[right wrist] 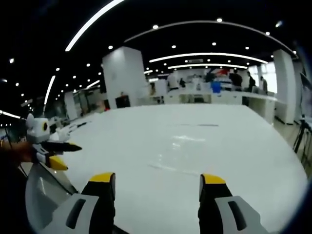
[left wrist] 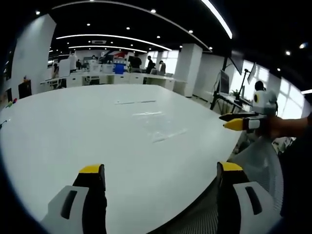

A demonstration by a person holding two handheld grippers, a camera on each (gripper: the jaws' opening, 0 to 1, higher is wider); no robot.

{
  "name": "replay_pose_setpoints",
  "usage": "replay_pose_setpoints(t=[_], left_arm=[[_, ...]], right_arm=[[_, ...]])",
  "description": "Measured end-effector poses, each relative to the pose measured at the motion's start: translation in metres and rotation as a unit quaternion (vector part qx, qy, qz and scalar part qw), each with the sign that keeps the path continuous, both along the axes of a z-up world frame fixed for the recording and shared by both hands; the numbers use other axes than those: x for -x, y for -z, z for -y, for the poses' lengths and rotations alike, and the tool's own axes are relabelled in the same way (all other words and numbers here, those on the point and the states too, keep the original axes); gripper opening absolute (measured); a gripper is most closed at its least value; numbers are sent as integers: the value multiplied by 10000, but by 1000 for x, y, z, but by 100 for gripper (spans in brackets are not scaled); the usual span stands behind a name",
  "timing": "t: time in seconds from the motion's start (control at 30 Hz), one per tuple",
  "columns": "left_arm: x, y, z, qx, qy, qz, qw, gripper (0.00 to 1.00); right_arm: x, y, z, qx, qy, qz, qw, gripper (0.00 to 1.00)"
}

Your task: Open the resealable bag by pulling the two sides of the seal apart until the entire bag opening is separated and visibly accessible.

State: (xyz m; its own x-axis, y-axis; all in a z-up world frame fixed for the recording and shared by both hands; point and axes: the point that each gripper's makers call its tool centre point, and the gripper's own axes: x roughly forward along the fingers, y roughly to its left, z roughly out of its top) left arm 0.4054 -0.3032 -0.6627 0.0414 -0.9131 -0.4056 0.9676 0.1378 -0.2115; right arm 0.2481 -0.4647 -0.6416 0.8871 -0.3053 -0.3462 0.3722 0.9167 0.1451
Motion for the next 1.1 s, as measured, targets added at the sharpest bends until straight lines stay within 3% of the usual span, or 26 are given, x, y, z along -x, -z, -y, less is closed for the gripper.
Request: replay_pose_setpoints(t=[0.4, 0.5, 0.57, 0.63, 0.9, 1.03, 1.1], left_arm=[[2, 0, 0, -25, 59, -42, 10000, 91], [0, 4, 2, -146, 113, -4, 9998, 91], [0, 4, 4, -169, 144, 14, 9998, 90], [0, 7, 4, -214, 156, 59, 9996, 90], [0, 9, 5, -243, 151, 75, 9996, 89], [-1, 8, 6, -197, 143, 84, 9997, 89], [-3, 9, 6, -198, 107, 64, 9997, 89]], right_arm=[[-1, 7, -3, -25, -92, -213, 9997, 65], [-10, 11, 3, 234, -319, -468, 9981, 62], [-25, 10, 11, 830, -642, -771, 9915, 61], [-38, 15, 13, 1167, -945, -1029, 9833, 60], [-58, 26, 19, 1433, -1254, -1209, 9742, 55], [-68, 34, 29, 1329, -1212, -1224, 9760, 49], [-73, 38, 32, 1378, -1276, -1304, 9735, 49]])
